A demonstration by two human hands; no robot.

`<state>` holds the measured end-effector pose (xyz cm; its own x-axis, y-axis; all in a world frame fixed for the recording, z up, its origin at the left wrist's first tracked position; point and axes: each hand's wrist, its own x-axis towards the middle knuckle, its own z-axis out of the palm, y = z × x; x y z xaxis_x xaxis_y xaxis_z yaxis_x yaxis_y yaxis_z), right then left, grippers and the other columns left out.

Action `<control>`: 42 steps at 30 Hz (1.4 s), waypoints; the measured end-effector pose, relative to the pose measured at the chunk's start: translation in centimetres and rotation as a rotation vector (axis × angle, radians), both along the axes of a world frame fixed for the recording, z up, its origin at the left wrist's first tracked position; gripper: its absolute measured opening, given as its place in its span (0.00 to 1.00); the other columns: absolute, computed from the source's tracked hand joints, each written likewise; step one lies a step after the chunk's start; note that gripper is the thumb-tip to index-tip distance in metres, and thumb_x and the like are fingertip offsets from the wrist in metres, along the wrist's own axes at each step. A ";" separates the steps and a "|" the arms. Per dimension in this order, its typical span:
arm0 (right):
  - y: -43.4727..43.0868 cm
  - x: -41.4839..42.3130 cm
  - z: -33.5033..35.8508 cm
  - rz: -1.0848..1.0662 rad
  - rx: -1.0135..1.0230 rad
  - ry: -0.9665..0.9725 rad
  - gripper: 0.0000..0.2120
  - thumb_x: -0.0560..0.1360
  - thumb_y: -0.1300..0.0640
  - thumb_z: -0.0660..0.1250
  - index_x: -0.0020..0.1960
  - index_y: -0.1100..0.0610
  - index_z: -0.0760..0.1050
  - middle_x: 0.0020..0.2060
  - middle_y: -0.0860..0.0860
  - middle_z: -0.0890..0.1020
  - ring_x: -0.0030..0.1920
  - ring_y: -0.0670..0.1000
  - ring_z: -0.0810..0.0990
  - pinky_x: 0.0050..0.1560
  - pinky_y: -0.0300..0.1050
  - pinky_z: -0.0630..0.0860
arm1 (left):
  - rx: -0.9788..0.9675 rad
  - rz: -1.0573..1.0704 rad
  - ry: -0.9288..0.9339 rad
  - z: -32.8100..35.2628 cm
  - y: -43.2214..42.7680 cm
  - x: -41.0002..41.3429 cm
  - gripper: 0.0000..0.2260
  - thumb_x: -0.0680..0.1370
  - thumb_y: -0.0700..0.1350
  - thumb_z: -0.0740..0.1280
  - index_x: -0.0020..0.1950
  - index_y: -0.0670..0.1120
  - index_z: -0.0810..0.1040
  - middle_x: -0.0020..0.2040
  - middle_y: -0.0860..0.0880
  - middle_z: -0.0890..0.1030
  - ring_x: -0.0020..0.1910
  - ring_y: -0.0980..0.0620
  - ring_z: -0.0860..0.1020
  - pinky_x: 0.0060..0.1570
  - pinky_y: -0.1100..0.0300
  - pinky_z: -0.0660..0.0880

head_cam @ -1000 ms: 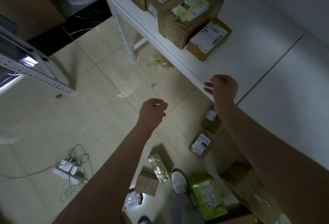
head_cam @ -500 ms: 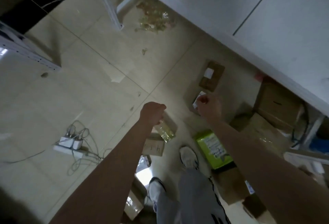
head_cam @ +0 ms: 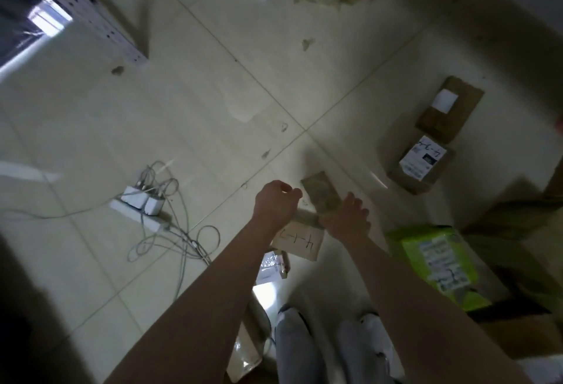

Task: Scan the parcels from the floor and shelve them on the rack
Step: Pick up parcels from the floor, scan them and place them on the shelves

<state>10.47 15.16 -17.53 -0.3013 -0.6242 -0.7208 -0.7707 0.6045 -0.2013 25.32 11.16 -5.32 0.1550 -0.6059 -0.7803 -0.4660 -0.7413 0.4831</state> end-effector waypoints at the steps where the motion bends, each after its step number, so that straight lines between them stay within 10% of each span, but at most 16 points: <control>1: 0.2 0.2 -1.4 0.035 0.027 0.028 0.50 0.72 0.37 0.71 0.79 0.60 0.47 0.72 0.59 0.63 0.70 0.62 0.66 0.66 0.60 0.70 | -0.003 -0.005 0.005 -1.1 0.3 0.1 0.16 0.78 0.47 0.69 0.62 0.41 0.79 0.60 0.41 0.82 0.60 0.40 0.80 0.60 0.45 0.78; 8: 1.4 -1.1 -8.4 0.243 -0.042 0.140 0.50 0.74 0.41 0.71 0.78 0.66 0.45 0.69 0.58 0.67 0.66 0.58 0.73 0.59 0.53 0.77 | -0.003 0.079 0.042 -6.1 1.3 1.2 0.16 0.79 0.47 0.67 0.65 0.41 0.78 0.60 0.41 0.81 0.58 0.41 0.81 0.55 0.49 0.79; 14: 2.3 -2.5 -3.3 -0.233 -0.189 -0.089 0.38 0.69 0.45 0.77 0.67 0.65 0.65 0.57 0.59 0.76 0.57 0.61 0.79 0.49 0.51 0.77 | 0.017 0.285 0.054 -4.3 4.2 1.4 0.37 0.63 0.56 0.67 0.70 0.41 0.70 0.59 0.39 0.80 0.58 0.38 0.81 0.60 0.40 0.78; 24: 2.4 -5.5 30.0 -0.652 -0.542 -0.455 0.34 0.65 0.42 0.77 0.64 0.58 0.74 0.56 0.50 0.81 0.56 0.51 0.81 0.57 0.49 0.79 | 0.026 0.519 0.254 23.5 4.5 -7.1 0.34 0.74 0.61 0.72 0.76 0.50 0.66 0.66 0.45 0.74 0.61 0.44 0.74 0.65 0.46 0.72; 28: 2.9 -6.3 43.8 -0.859 -0.656 -0.733 0.19 0.74 0.56 0.73 0.63 0.58 0.76 0.55 0.54 0.83 0.55 0.56 0.83 0.53 0.51 0.82 | -0.012 0.731 0.406 35.1 5.4 -9.5 0.40 0.72 0.60 0.74 0.79 0.51 0.61 0.73 0.43 0.69 0.68 0.43 0.71 0.68 0.44 0.70; 34: 5.6 -5.5 59.1 -0.895 -0.744 -0.858 0.17 0.75 0.58 0.71 0.63 0.58 0.78 0.54 0.54 0.85 0.53 0.55 0.85 0.58 0.58 0.80 | -0.047 0.721 0.800 48.3 8.1 -12.2 0.15 0.78 0.52 0.70 0.61 0.45 0.80 0.56 0.46 0.85 0.54 0.49 0.82 0.51 0.52 0.79; 42: 12.2 -7.1 73.0 -0.934 -0.860 -0.968 0.16 0.75 0.55 0.70 0.60 0.60 0.80 0.55 0.59 0.84 0.55 0.57 0.84 0.59 0.56 0.79 | -0.295 0.618 0.890 62.2 11.9 -11.5 0.19 0.74 0.44 0.75 0.64 0.45 0.76 0.53 0.46 0.86 0.42 0.52 0.85 0.36 0.59 0.80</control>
<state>3.35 27.35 55.44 -0.4524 -0.7943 -0.4054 0.4036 0.2231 -0.8873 13.84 23.04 56.91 -0.0483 -0.7971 -0.6019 0.5403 -0.5277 0.6554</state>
